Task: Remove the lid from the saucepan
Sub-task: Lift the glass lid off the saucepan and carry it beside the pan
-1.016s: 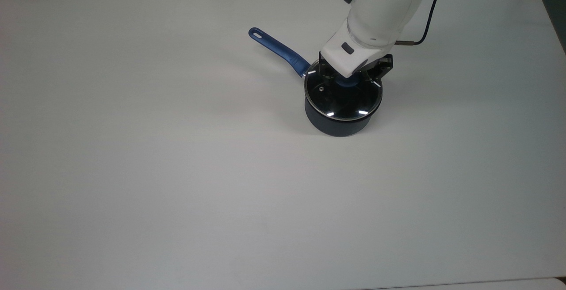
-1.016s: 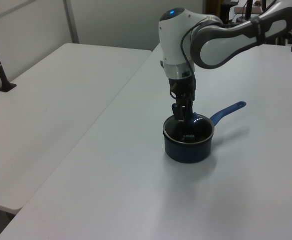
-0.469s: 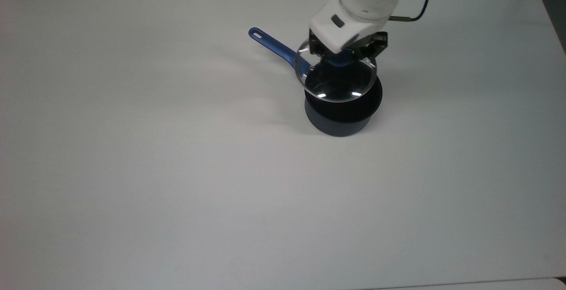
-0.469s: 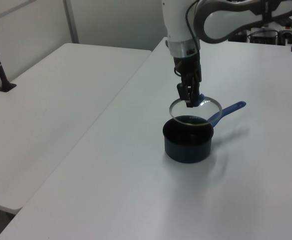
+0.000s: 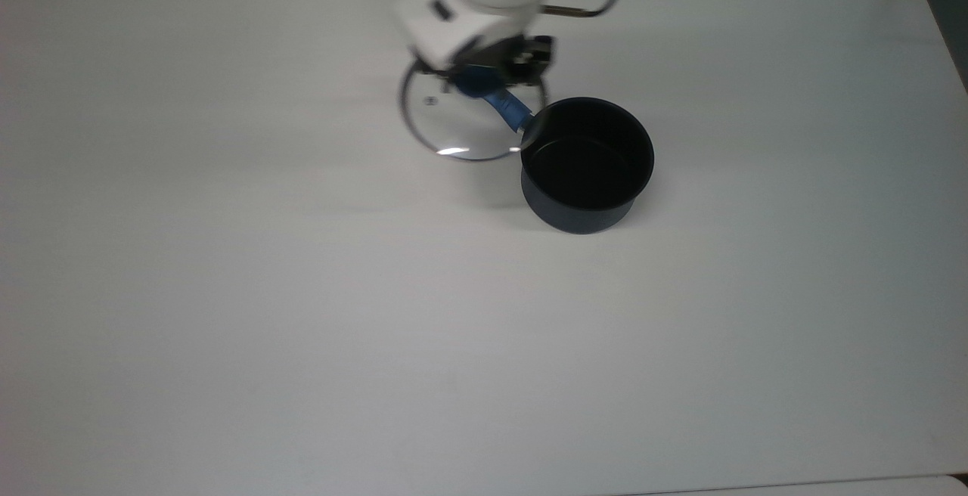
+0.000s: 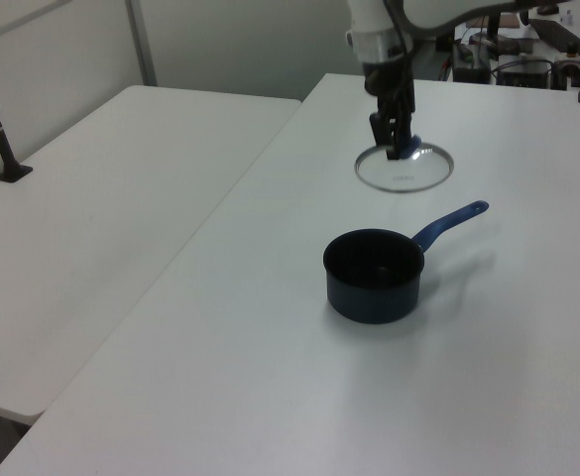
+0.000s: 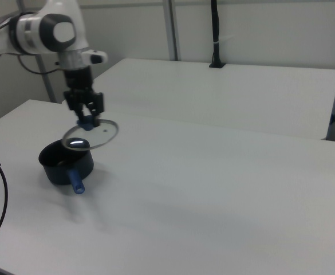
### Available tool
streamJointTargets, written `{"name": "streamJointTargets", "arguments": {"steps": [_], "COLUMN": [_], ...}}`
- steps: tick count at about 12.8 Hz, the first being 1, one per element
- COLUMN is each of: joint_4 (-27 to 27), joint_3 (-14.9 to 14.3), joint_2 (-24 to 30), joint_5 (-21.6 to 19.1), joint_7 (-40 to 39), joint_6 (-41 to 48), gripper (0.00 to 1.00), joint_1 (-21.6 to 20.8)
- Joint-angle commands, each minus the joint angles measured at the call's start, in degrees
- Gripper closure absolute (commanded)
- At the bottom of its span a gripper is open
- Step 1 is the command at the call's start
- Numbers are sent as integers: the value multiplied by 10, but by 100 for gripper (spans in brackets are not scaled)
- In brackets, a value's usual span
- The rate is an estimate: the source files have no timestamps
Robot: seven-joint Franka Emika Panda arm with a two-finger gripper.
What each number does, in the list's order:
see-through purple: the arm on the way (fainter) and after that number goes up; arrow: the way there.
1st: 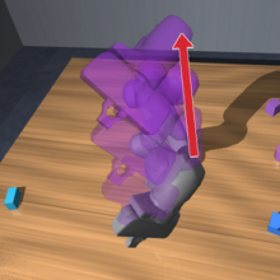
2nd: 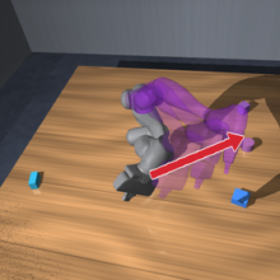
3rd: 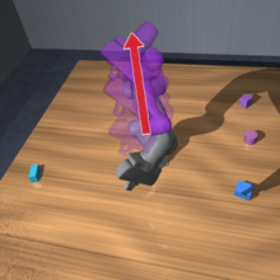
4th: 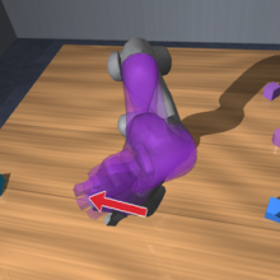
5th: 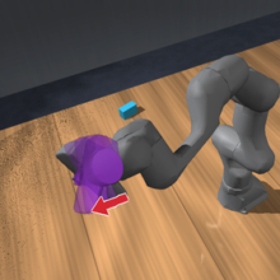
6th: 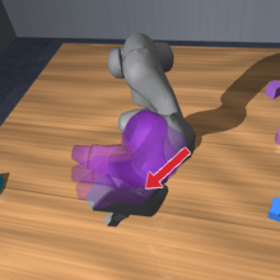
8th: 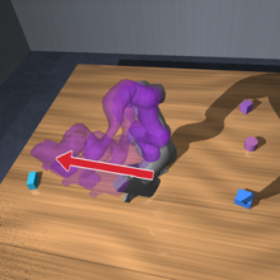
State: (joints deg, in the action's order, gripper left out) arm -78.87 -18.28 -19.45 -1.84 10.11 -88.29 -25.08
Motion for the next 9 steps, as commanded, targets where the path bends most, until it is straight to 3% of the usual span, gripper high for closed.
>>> {"name": "streamJointTargets", "arguments": {"steps": [1,5,9], "joint_4": [-5,-19,-47], "joint_3": [-37,-31,-30], "joint_2": [16,10,-22], "joint_5": [-12,-30,-29], "joint_7": [-68,-105,-106], "joint_6": [7,-54,-115], "gripper": [61,61,61], "joint_1": [34,106,115]}}
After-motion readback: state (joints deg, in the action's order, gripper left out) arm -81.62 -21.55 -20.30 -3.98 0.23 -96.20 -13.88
